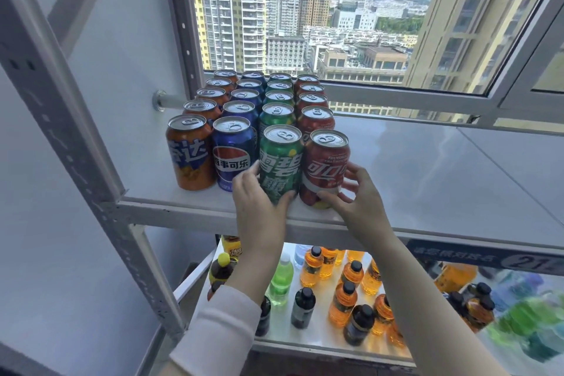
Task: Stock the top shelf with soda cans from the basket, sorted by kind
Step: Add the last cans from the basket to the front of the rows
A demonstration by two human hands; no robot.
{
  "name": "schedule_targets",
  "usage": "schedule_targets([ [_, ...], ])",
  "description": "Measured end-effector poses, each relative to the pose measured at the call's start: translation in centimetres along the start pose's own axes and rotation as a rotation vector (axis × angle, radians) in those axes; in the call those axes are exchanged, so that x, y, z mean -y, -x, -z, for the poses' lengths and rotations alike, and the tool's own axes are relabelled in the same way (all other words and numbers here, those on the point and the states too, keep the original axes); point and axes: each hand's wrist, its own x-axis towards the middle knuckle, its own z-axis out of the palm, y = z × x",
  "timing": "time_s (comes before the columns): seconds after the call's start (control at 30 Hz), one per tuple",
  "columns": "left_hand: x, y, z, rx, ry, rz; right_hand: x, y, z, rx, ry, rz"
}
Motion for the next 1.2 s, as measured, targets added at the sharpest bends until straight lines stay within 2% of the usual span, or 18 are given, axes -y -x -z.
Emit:
schedule_targets([
  [0.23,-0.1,0.1,-0.7,-0.079,-0.097,-0.007,0.1,-1.0,-0.2,0.008,-0.038,-0.002],
  [0.53,-0.3,-0.3,-0.8,-0.097,-0.048,0.016,-0.1,-1.4,-0.3,0.018,-0.075,-0.014],
  [0.8,0.1,-0.4,-0.6,-0.105,-0.16,-0.043,-0.4,-2.0,-0.2,0.031,-0.048,-0.016],
  [1.2,0.4,-0.1,-0.9,-0.134,-0.133,-0.035,-0.3,-2.0,-0.2,0.051,-0.067,-0.009],
])
